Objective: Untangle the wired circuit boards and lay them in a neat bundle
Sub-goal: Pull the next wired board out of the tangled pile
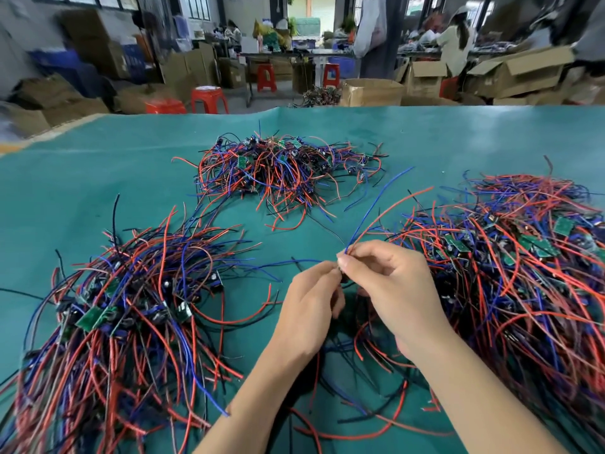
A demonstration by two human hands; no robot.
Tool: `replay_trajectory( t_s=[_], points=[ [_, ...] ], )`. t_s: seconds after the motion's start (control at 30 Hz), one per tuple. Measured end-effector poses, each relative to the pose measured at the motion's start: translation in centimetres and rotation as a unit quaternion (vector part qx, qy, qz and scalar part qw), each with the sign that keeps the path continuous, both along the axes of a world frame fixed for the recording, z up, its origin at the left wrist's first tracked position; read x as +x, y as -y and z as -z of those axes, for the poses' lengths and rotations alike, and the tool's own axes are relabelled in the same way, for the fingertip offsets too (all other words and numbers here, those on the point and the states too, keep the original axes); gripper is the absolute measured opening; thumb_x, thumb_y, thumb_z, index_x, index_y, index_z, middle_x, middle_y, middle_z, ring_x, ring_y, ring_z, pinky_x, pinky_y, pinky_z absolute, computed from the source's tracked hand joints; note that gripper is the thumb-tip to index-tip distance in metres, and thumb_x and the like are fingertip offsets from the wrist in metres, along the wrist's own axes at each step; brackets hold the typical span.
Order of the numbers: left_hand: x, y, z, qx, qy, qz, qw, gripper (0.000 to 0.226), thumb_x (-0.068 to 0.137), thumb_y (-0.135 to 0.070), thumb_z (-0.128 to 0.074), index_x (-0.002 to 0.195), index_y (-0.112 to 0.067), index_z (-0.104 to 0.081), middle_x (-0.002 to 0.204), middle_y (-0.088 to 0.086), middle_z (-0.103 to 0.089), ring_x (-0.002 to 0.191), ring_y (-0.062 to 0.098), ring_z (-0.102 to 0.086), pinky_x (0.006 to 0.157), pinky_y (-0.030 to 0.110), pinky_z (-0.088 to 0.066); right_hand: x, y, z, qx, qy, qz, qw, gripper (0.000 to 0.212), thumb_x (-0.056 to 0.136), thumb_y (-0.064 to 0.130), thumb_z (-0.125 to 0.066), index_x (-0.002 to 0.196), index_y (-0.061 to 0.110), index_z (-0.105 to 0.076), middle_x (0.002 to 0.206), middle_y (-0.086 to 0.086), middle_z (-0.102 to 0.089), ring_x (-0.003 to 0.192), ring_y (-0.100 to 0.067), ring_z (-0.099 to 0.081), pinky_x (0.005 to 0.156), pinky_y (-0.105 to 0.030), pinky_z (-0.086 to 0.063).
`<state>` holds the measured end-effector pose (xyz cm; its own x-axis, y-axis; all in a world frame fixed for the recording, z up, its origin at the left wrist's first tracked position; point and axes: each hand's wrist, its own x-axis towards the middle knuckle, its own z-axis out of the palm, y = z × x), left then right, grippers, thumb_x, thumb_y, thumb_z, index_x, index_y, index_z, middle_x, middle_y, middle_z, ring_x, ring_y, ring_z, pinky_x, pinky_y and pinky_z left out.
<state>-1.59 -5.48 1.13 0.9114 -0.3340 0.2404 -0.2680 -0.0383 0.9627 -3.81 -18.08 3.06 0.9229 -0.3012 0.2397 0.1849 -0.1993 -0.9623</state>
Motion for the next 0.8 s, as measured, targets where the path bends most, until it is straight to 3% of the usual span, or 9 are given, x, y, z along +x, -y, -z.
replay_trajectory(
  t_s=[0.1,0.23,0.5,0.6,0.7,0.8],
  points=[
    [-0.1,0.0,0.2,0.029,0.012,0.012,0.999,0.043,0.105,-0.025,-0.043,0.064,-0.015,-0.049,0.045,-0.005,-0.045,0.042,0.006,-0.03,0.047,0.021,-0.027,0.1,0.4,0.0,-0.008,0.029,0.022,0.999,0.019,0.091,0.009,-0.074,0.075,0.019,-0.07,0.073,0.001,-0.073,0.067,-0.009,-0.064,0.067,-0.03,-0.051],
    [0.0,0.1,0.3,0.025,0.02,0.027,0.999,0.034,0.107,-0.021,-0.044,0.081,-0.01,-0.065,0.044,-0.005,-0.046,0.042,0.008,-0.032,0.047,0.019,-0.029,0.1,0.8,-0.5,0.045,0.06,0.044,0.996,0.023,0.092,0.002,-0.071,0.073,0.015,-0.07,0.066,0.0,-0.07,0.054,-0.007,-0.059,0.05,-0.016,-0.048],
    [-0.2,0.4,0.5,0.071,0.024,0.046,0.996,0.033,0.105,-0.022,-0.046,0.077,-0.009,-0.058,0.047,-0.004,-0.052,0.045,0.01,-0.041,0.054,0.02,-0.036,-1.5,3.0,-5.2,0.096,0.19,0.142,0.967,0.017,0.09,0.01,-0.073,0.075,0.02,-0.071,0.068,0.007,-0.071,0.056,-0.011,-0.058,0.057,-0.025,-0.047],
    [-0.2,0.3,0.5,0.078,0.027,0.034,0.996,0.035,0.104,-0.027,-0.045,0.076,-0.011,-0.059,0.047,-0.004,-0.054,0.046,0.01,-0.044,0.056,0.022,-0.037,-2.3,2.3,-8.4,0.103,0.225,0.126,0.961,0.019,0.088,0.017,-0.072,0.072,0.027,-0.074,0.07,0.006,-0.072,0.059,-0.014,-0.058,0.058,-0.025,-0.044],
    [-0.1,0.3,0.6,0.11,0.035,0.004,0.993,0.033,0.104,-0.031,-0.045,0.082,-0.013,-0.064,0.047,-0.006,-0.057,0.046,0.004,-0.049,0.057,0.02,-0.039,-2.3,0.8,-12.2,0.155,0.239,0.046,0.957,0.023,0.091,0.009,-0.071,0.073,0.024,-0.073,0.07,0.005,-0.072,0.06,-0.009,-0.063,0.05,-0.02,-0.043],
    [-0.1,0.4,0.6,0.105,0.028,-0.014,0.994,0.031,0.101,-0.032,-0.047,0.082,-0.014,-0.064,0.051,-0.003,-0.061,0.051,0.007,-0.054,0.061,0.024,-0.045,-0.4,-3.0,-13.8,0.157,0.156,-0.04,0.975,0.02,0.088,0.004,-0.073,0.071,0.016,-0.071,0.067,-0.004,-0.072,0.054,-0.01,-0.062,0.042,-0.018,-0.042]
  ],
)
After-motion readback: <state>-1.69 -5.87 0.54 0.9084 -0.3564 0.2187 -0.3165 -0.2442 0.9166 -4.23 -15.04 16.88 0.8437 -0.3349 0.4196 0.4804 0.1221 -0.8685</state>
